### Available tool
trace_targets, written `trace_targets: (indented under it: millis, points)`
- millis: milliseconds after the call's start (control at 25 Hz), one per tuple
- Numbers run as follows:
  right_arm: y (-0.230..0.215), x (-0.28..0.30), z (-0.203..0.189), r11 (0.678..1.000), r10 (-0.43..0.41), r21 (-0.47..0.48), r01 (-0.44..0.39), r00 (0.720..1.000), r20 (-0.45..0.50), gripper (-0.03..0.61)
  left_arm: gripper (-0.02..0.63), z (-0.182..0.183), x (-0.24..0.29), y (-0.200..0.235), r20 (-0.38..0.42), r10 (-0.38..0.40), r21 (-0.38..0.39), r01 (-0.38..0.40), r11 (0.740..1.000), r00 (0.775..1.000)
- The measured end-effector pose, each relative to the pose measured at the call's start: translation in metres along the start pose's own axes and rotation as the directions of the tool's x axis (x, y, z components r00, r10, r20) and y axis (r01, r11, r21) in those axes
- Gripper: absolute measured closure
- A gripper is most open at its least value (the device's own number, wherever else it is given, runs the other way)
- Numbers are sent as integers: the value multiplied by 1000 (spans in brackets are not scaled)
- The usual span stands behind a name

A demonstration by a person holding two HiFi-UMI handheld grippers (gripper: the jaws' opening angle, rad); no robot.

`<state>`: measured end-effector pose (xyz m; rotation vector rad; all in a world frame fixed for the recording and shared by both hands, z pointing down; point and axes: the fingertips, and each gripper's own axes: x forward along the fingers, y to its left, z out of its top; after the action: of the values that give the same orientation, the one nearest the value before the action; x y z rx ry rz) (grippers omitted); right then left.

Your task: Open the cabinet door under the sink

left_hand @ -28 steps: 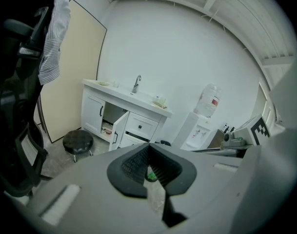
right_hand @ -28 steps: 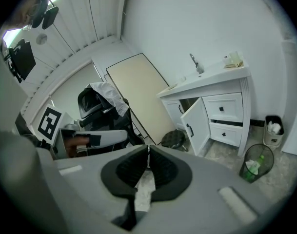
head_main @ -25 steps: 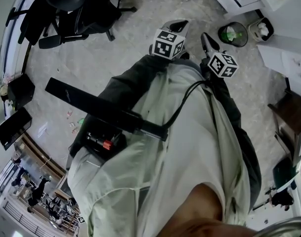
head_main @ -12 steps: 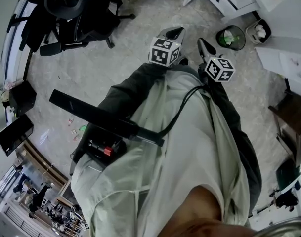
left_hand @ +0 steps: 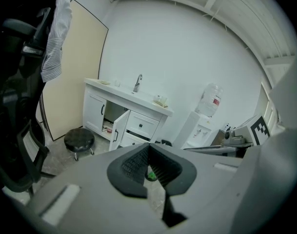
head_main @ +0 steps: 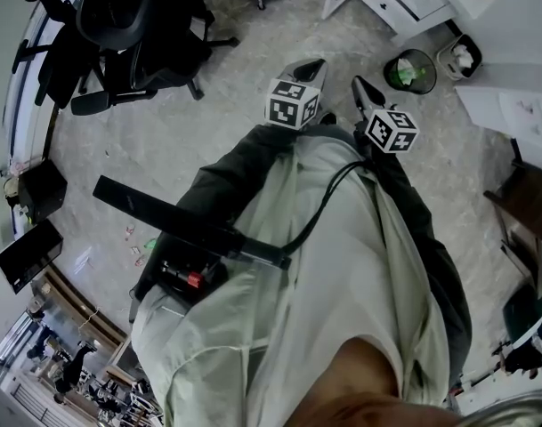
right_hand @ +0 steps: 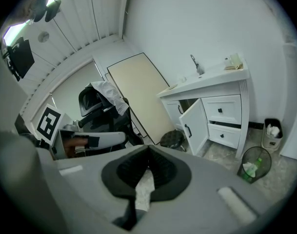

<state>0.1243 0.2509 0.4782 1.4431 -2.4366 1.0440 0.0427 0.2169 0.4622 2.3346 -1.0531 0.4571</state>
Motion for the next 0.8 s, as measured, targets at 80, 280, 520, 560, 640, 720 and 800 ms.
trace_targets:
  millis: [80, 280, 520, 560, 640, 720, 800]
  points:
    - [0, 2, 1, 1000, 3, -9, -3, 1000, -2, 577, 606, 2, -1, 2, 6, 8, -2, -8, 1000, 1000]
    - [2, 7, 3, 999, 10, -33, -11, 1000, -7, 577, 606, 4, -3, 9, 15, 23, -6, -23, 1000, 1000]
    - [-1, 5, 4, 1000, -1, -31, 0, 1000, -7, 578, 606, 4, 0, 9, 6, 19, -9, -19, 1000, 1000]
    - [-2, 5, 4, 1000, -3, -25, 3, 1000, -7, 577, 606, 3, 2, 9, 3, 17, -8, -17, 1000, 1000]
    - [-5, 4, 4, 1000, -11, -17, 11, 1000, -3, 578, 606, 3, 4, 8, -6, 12, -4, -12, 1000, 1000]
    - [-8, 1, 4, 1000, -19, -10, 19, 1000, 3, 577, 606, 1, 6, 4, -14, 6, 1, -5, 1000, 1000]
    - [-10, -3, 3, 1000, -26, -1, 26, 1000, 8, 578, 606, -1, 7, 1, -20, -1, 7, 1, 1000, 1000]
